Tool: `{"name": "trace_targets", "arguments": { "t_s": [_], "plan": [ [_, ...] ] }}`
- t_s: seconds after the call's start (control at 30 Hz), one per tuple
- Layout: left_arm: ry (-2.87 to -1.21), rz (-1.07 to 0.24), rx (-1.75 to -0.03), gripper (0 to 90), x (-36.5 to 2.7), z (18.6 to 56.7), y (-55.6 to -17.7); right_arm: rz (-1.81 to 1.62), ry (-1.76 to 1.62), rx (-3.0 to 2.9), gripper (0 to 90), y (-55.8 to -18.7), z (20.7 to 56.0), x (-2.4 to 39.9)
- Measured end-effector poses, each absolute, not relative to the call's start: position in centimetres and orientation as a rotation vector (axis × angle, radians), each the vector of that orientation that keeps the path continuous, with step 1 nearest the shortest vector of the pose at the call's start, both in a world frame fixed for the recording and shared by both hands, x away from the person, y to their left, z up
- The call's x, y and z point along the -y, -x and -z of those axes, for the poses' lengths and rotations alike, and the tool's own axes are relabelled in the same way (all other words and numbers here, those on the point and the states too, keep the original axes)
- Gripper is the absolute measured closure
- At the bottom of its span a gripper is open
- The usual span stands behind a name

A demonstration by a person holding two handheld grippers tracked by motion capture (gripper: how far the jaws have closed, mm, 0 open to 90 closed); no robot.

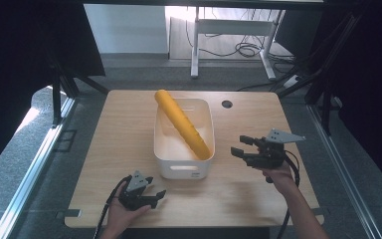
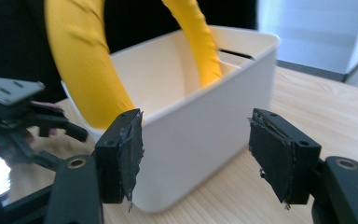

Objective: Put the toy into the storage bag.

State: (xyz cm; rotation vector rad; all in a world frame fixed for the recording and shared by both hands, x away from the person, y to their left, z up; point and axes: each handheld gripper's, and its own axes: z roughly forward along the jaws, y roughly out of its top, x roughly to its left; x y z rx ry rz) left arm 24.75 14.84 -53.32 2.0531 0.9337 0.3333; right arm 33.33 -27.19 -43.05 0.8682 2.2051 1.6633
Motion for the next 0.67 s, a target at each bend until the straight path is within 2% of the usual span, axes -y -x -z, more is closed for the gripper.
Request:
{"name": "trace_targets", "arguments": {
  "t_s": [0.23,0.67],
  "plan": [
    [-2.054,-0.332,-0.936,29.9,-14.8,53.3,-24.7,-1.577,-0.955,-2.214,35.0,-32.9,46.3,28.7],
    [-2.053,-0.335,-0.934,29.9,-14.9,53.3,-24.7,-1.558,-0.971,-2.227,34.0,-32.7,47.2,28.5]
  ]
}}
